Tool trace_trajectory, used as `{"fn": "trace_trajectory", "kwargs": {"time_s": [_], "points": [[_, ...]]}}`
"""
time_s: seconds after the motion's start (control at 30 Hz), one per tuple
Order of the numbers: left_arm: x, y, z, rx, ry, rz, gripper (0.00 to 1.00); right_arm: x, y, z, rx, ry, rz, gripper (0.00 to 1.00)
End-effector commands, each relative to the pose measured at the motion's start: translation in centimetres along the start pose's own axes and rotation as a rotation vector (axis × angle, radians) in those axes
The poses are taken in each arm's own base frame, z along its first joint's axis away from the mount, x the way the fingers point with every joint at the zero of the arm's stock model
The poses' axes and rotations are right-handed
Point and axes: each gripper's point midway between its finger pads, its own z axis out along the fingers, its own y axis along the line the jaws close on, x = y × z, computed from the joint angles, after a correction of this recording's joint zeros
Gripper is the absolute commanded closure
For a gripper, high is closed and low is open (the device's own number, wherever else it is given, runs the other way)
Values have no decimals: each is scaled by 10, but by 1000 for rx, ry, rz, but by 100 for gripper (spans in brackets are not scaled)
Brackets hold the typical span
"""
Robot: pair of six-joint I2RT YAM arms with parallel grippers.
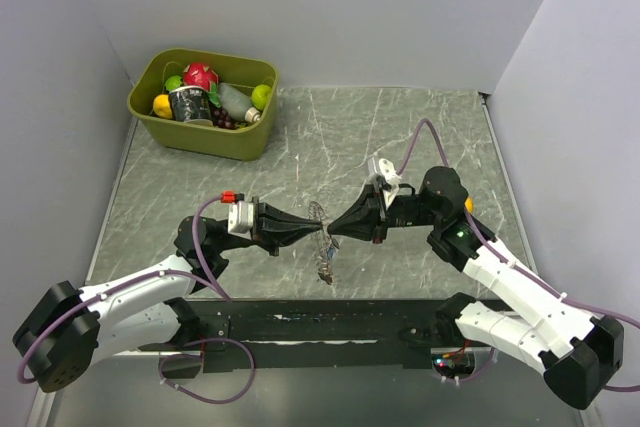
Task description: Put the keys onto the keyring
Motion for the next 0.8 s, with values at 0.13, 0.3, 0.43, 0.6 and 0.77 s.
{"fn": "trace_trajectory", "kwargs": {"time_s": [0.13,0.3,0.43,0.6,0.77], "points": [[-31,-7,12,52,-76,69,99,-20,0,5,-2,-54,-45,86],[-31,-7,12,56,-77,68,99,-19,-3,6,2,-54,-36,78],[-30,-8,12,60,-73,61,99,-19,-5,7,9,-55,-32,77],[-31,-7,12,58,-72,63,99,-17,-6,9,-2,-42,-18,100],[-31,-3,12,38,-50,83,99,-13,-14,8,33,-7,-29,100]]}}
